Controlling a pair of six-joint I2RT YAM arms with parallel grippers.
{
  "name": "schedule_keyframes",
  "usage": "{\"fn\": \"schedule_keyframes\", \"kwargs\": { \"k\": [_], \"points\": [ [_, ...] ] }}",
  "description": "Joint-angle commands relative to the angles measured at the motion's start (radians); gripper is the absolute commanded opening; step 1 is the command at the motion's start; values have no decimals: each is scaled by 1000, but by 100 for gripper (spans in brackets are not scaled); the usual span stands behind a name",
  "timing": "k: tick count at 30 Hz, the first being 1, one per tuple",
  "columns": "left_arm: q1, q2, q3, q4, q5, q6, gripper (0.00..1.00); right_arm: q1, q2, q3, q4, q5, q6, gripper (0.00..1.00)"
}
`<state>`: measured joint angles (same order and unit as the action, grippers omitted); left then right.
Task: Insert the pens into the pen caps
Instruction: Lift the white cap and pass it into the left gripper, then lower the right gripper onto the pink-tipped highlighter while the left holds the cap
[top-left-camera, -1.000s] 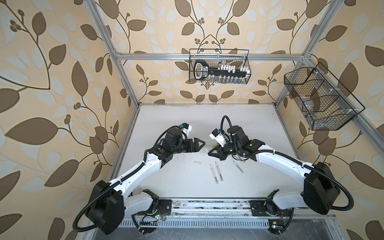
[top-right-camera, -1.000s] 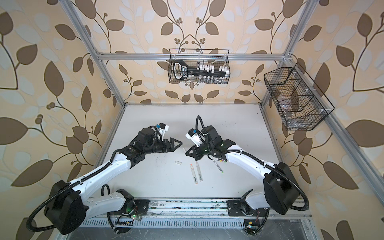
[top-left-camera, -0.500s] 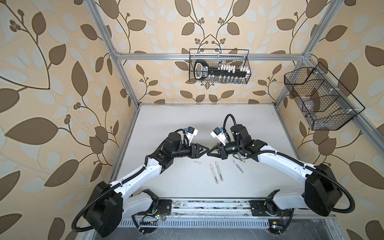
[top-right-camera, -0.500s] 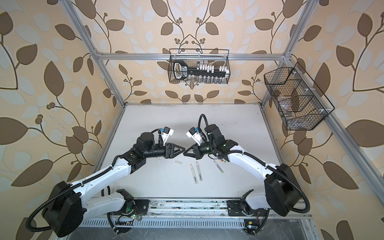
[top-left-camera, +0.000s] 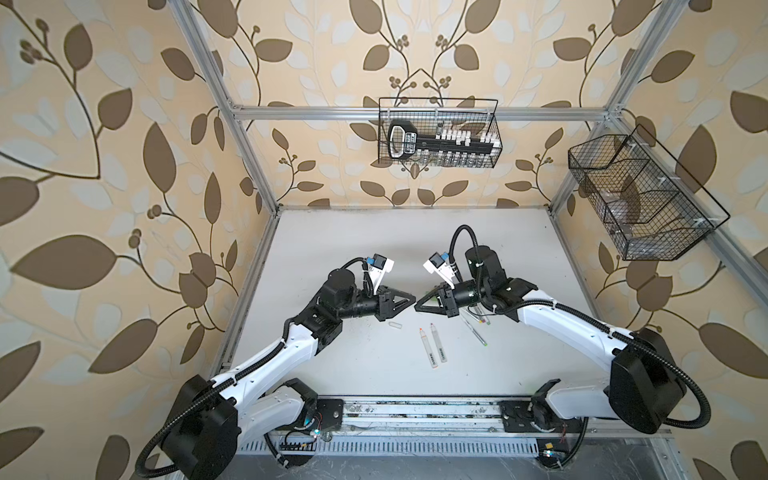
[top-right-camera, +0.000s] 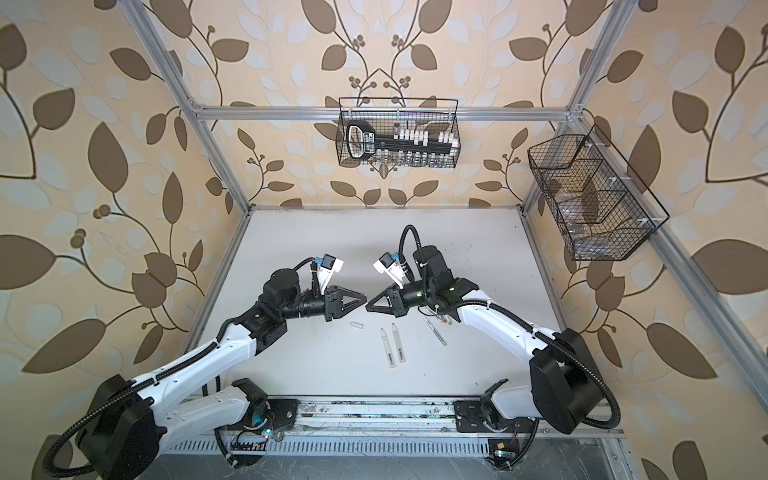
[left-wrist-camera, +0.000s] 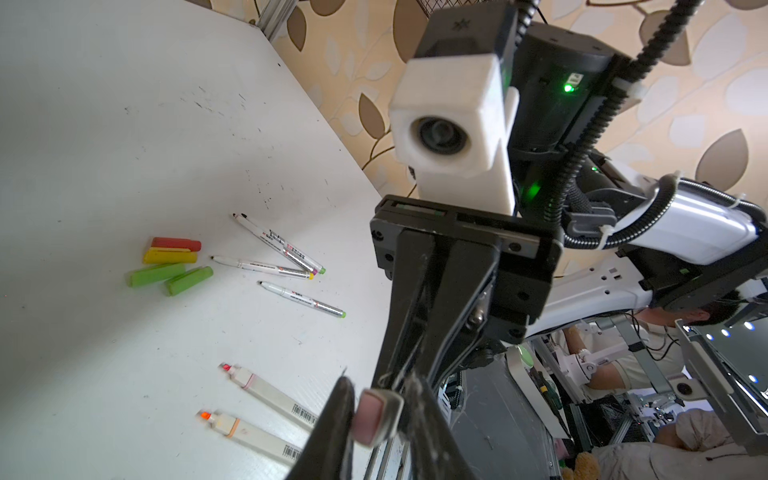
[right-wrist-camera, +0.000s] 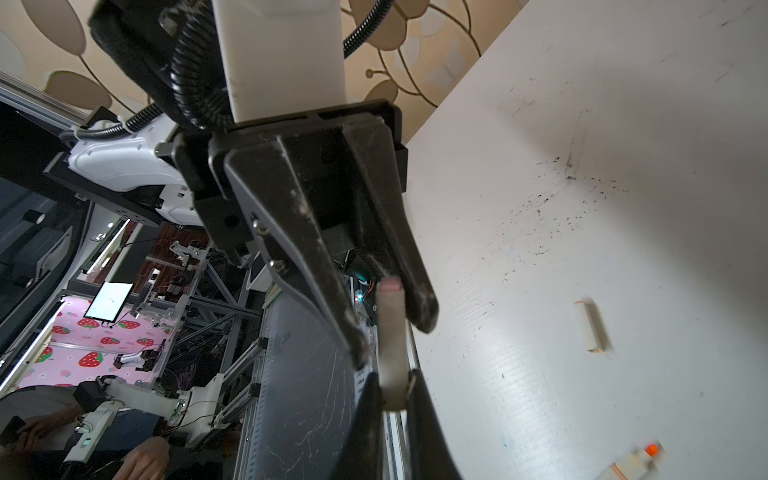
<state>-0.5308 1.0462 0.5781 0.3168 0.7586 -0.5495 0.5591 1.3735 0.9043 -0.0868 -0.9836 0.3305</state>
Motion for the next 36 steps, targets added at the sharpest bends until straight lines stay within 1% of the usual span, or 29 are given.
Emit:
{"fn": "schedule_keyframes", "kwargs": {
  "k": [1,4,7,9,11,14,15,16,18,19,21,24,26,30,33,36],
  "points": [
    [-9,-42,0,48,59,28,18,-14,-1,-12,18,-18,7,9],
    [-8,-45,1,44,62,34,11,-12,12,-11,19,-30,4,9],
    [-8,-41,-2,47,58,34,7,-11,22,-6,18,-35,2,10],
    [-8,-43,-6,44,51,35,1,-12,25,-2,11,-35,-1,11],
    [-9,-47,-7,32,36,42,0,-13,29,1,4,-34,-2,13],
    [-8,-57,-10,8,-7,55,0,-18,26,12,-31,-11,-10,27],
    [-8,-62,-6,-14,-35,65,0,-18,19,15,-62,20,-24,33],
    [-7,-69,-2,-43,-68,77,0,-16,9,21,-103,68,-42,39],
    [-6,-90,5,-117,-168,104,0,5,-12,33,-219,248,-96,50],
    [-4,-100,3,-143,-216,114,0,20,-19,40,-267,337,-111,53],
    [7,-127,-10,-176,-310,120,0,72,-32,44,-348,568,-114,56],
    [27,-166,-26,-207,-411,108,0,166,-24,27,-405,861,-71,59],
    [40,-193,-33,-228,-459,100,0,227,-1,15,-430,1004,-33,59],
    [55,-250,-54,-259,-509,110,0,318,73,5,-474,1194,50,59],
    [58,-279,-56,-286,-527,123,0,357,114,2,-485,1253,93,59],
    [58,-293,-58,-289,-532,124,0,368,158,1,-487,1268,118,58]
  ]
}}
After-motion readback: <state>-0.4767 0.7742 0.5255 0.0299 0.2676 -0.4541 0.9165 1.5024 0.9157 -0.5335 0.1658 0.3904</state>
